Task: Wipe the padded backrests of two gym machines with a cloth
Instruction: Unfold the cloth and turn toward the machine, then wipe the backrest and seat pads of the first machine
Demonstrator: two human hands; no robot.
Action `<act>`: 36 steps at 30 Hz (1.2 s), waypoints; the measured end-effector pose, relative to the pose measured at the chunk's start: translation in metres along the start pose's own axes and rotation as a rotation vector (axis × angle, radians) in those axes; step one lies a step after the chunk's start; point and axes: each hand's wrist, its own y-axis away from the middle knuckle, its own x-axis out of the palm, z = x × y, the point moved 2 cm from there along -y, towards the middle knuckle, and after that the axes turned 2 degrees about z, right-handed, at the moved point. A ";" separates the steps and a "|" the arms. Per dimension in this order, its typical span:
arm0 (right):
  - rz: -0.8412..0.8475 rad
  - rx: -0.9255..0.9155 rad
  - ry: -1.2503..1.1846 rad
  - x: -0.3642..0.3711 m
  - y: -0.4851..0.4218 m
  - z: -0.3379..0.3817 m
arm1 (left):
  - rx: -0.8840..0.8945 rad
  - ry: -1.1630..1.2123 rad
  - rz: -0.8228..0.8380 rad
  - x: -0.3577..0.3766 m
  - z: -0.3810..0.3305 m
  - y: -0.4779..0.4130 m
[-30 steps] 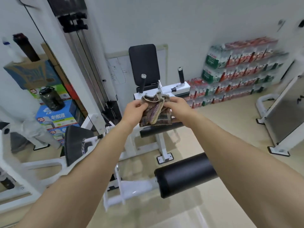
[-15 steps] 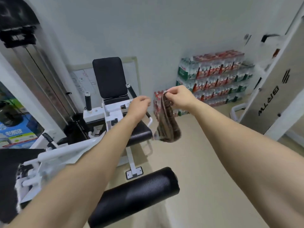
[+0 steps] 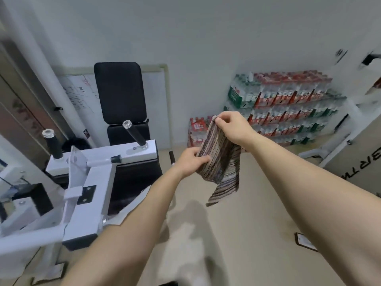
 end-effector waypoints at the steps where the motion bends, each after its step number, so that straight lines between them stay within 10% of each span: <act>1: 0.000 0.015 0.005 -0.001 -0.019 -0.008 | -0.041 0.035 -0.022 -0.005 0.005 -0.016; 12: 0.085 -0.068 -0.064 0.046 -0.219 -0.072 | -0.404 0.306 -0.233 -0.070 0.033 -0.148; 16: 0.240 -0.207 -0.139 0.061 -0.299 -0.061 | -0.293 0.496 -0.069 -0.078 0.028 -0.187; 26: 0.457 -0.262 -0.321 0.131 -0.473 0.001 | -0.071 1.034 -0.656 -0.155 0.011 -0.309; 36: 0.506 -0.158 -0.248 0.256 -0.640 0.072 | 0.051 1.129 -0.785 -0.338 0.059 -0.431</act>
